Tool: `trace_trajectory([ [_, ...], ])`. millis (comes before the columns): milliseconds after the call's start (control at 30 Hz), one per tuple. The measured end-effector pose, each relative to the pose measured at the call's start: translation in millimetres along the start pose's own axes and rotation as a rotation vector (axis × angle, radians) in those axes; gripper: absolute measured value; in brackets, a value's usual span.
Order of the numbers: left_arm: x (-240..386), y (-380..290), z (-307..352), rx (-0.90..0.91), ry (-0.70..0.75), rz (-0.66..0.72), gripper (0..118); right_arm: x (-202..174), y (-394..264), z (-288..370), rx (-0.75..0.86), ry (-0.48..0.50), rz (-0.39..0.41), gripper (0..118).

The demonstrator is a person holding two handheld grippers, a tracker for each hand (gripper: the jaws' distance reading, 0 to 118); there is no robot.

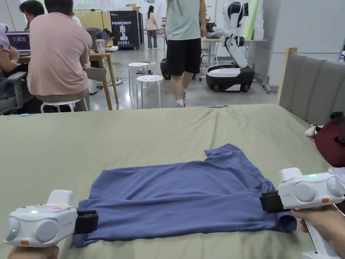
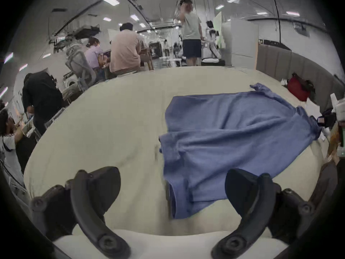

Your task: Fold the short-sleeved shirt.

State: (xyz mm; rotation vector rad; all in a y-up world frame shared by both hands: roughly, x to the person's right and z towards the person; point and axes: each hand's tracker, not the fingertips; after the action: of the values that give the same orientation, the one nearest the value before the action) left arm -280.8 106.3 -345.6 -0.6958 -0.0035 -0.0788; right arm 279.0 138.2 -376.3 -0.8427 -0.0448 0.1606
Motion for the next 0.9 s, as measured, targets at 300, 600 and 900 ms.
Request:
trace_trajectory([
  [300,9,31,5,0.024,0.019,0.010,0,-17,18,16,0.089,0.021,0.021,0],
  [600,15,96,-53,-0.002,0.009,0.082,97,-39,35,-14,0.098,0.088,0.064,0],
  [900,16,158,-191,-0.102,0.023,0.133,104,-46,44,-71,0.056,0.136,0.057,0],
])
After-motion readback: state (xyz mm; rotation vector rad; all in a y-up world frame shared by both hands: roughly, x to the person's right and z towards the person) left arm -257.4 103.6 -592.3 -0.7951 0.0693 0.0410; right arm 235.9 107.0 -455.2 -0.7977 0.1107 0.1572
